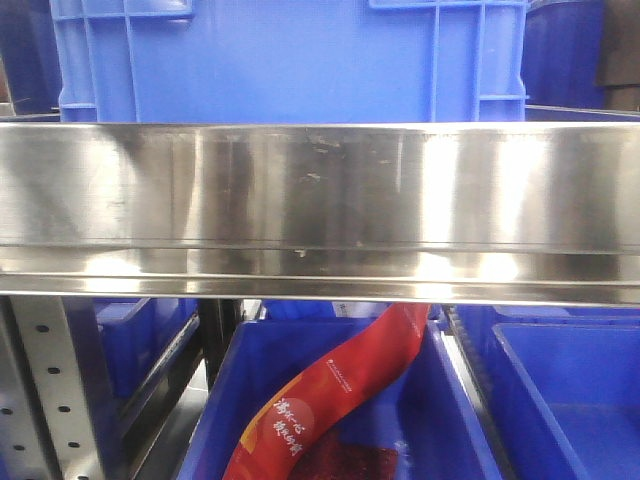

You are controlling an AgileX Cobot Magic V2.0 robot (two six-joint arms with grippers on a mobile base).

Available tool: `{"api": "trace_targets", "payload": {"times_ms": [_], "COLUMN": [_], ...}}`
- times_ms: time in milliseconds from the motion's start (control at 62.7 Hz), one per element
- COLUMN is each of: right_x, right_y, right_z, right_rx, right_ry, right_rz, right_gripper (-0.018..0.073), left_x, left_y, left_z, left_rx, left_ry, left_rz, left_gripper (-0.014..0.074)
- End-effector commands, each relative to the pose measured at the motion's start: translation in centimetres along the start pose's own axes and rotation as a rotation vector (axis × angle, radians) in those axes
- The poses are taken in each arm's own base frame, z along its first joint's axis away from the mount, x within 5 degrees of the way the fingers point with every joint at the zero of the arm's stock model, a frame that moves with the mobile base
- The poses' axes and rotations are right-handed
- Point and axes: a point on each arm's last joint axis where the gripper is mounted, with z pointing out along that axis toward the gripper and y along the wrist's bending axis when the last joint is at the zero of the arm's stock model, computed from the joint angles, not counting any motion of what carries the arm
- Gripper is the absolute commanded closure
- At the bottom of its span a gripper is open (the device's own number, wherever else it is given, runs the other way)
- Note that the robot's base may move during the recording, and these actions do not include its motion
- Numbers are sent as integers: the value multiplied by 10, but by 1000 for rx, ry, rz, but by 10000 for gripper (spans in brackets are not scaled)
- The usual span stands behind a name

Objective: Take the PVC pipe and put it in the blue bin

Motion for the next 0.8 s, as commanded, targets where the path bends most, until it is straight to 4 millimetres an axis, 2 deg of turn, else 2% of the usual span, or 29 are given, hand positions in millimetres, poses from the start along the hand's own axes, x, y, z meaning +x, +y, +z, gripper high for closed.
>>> {"api": "trace_targets", "payload": {"times_ms": [0,606,781], "right_x": [-3,-4,-7], "right_y": [0,0,0], "right_z": [-1,-1,-2], "right_rx": [1,1,2], "right_ry": [-34,-52,-83], "right_rz": [-4,-4,-4], "right_gripper": [721,721,721], "left_x": [-5,-8,-13], "left_y": [0,0,-8], "left_z": [-2,-2,-1], "left_rx": [1,2,52], "left_ry": [-45,-76,-107], "left_rz": [-7,-22,2], "left_gripper": [707,707,707]}}
